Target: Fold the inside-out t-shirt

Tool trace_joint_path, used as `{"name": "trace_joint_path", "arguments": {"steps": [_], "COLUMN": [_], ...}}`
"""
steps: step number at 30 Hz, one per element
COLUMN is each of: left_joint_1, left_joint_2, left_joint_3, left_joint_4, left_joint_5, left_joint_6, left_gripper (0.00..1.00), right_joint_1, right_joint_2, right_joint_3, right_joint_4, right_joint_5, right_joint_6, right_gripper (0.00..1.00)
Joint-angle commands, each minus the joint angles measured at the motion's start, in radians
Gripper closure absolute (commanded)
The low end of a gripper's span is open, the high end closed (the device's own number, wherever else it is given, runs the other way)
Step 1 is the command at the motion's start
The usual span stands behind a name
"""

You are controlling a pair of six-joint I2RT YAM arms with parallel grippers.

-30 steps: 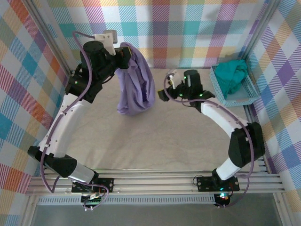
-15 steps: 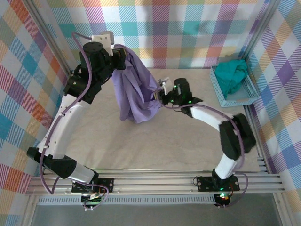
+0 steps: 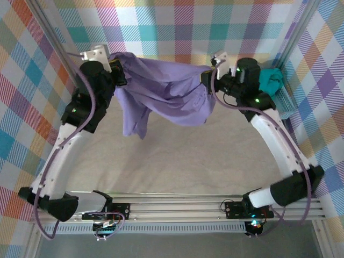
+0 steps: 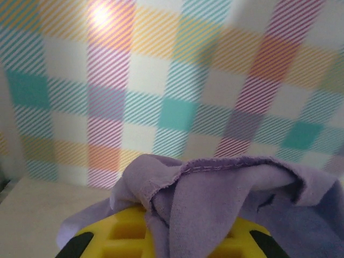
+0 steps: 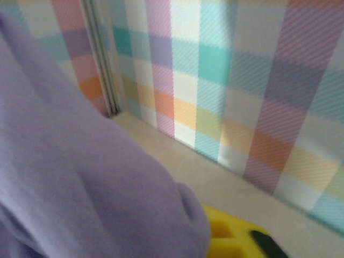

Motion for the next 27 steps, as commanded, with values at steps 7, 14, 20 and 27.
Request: {"name": "trace_joint_path", "arguments": {"steps": [7, 14, 20, 27], "left_joint_1": [0.107, 0.101, 0.1, 0.1], "left_joint_2": [0.416, 0.093, -0.05, 0.026], "left_joint_3": [0.056, -0.516, -0.829, -0.918], "left_joint_4": [-0.261, 0.0, -0.04, -0.014], "left_joint_5": [-0.182, 0.122, 0.109, 0.234], "left_joint_6": [-0.077, -0.353, -0.44, -0.39], "left_gripper": [0.22, 0.04, 0.04, 0.09], "right_joint_1": [-0.008, 0.107, 0.252, 0.265], "right_joint_2": [0.509, 0.272, 0.292, 0.269], "right_joint_3": [0.283, -0.183, -0.248, -0.411], "right_joint_4": [-0.361, -0.155, -0.142, -0.082], "right_joint_5": [0.334, 0.168, 0.059, 0.099], "right_joint_6": [0.105, 0.056, 0.041, 0.121], "right_gripper": [0.48, 0.36, 0.32, 0.25]}}
